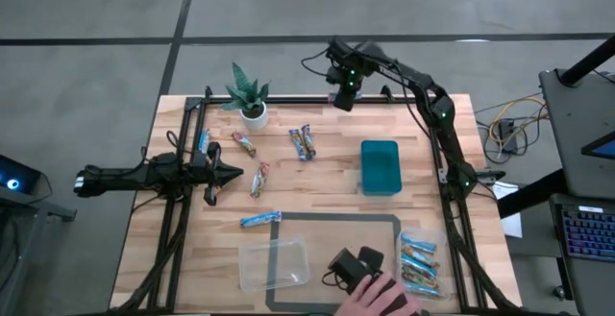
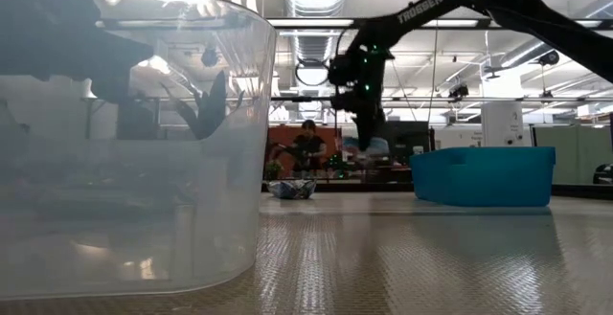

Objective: Pick and place Granola Bars by type
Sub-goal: Put the red granola bar into the left transparent bin

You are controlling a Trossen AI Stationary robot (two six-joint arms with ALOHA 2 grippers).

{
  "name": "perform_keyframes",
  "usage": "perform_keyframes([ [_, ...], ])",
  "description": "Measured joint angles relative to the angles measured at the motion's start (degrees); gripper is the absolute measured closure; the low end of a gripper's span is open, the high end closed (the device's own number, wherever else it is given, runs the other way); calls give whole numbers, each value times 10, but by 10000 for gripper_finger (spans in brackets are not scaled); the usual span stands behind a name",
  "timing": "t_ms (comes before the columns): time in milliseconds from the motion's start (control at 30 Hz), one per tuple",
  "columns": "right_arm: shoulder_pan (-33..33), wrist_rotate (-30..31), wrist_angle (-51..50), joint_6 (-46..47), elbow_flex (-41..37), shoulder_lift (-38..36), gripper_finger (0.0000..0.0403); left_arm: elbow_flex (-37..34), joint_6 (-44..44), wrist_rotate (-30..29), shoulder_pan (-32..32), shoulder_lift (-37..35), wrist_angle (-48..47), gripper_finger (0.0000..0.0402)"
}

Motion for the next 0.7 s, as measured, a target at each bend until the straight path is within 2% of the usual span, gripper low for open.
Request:
perform_keyframes([
  [300, 34, 0, -114, 3, 132, -2, 392, 0, 0, 0, 0, 0, 0, 402],
  [700, 104, -6, -178, 103, 127, -51, 392, 0, 0, 0, 0, 0, 0, 402],
])
